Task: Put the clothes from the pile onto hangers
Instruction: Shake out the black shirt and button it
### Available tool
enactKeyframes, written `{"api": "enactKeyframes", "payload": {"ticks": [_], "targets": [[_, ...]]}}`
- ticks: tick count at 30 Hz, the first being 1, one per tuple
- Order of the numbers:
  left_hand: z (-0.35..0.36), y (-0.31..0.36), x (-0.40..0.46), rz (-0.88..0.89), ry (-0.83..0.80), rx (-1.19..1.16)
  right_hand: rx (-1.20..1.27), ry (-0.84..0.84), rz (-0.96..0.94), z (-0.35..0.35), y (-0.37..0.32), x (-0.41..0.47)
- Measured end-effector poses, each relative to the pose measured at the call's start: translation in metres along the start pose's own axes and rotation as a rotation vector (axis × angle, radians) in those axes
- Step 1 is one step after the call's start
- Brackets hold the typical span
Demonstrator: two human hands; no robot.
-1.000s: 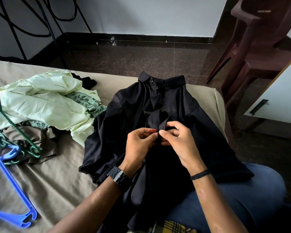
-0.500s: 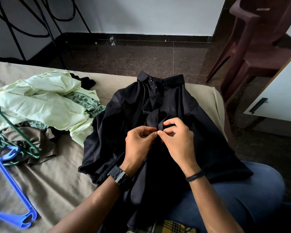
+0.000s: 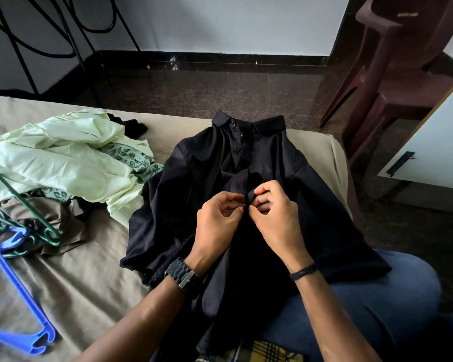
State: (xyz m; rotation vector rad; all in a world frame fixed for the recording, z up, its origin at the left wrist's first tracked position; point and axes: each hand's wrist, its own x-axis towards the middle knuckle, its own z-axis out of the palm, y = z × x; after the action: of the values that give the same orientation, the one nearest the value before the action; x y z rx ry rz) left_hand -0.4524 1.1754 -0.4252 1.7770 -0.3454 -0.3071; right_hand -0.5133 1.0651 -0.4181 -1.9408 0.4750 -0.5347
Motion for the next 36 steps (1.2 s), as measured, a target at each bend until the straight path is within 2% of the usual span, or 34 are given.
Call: {"api": "enactKeyframes", "payload": {"ticks": [19, 23, 27, 29, 31, 33, 36], "targets": [[-0.006, -0.002, 0.01, -0.002, -0.008, -0.026, 0.092, -0.014, -0.028, -0.004, 0.004, 0.003], [-0.002, -0.001, 0.012, -0.043, -0.04, -0.212, 0.183, -0.007, 0.055, -0.005, 0.004, 0.005], [0.001, 0.005, 0.01, -0.14, -0.126, -0.529, 0.32, 0.003, 0.15, -0.005, 0.005, 0.007], [0.003, 0.002, 0.009, -0.181, -0.123, -0.566, 0.368, 0.001, 0.179, -0.004, 0.005, 0.008], [0.004, -0.004, 0.009, -0.148, -0.073, -0.491, 0.38, 0.016, 0.211, -0.001, 0.006, 0.006], [0.003, -0.007, 0.009, -0.032, -0.034, -0.307, 0.389, 0.053, 0.25, 0.001, 0.008, 0.005], [-0.001, -0.005, 0.005, 0.083, -0.063, -0.076, 0.413, 0.071, 0.292, 0.001, 0.009, 0.005]]}}
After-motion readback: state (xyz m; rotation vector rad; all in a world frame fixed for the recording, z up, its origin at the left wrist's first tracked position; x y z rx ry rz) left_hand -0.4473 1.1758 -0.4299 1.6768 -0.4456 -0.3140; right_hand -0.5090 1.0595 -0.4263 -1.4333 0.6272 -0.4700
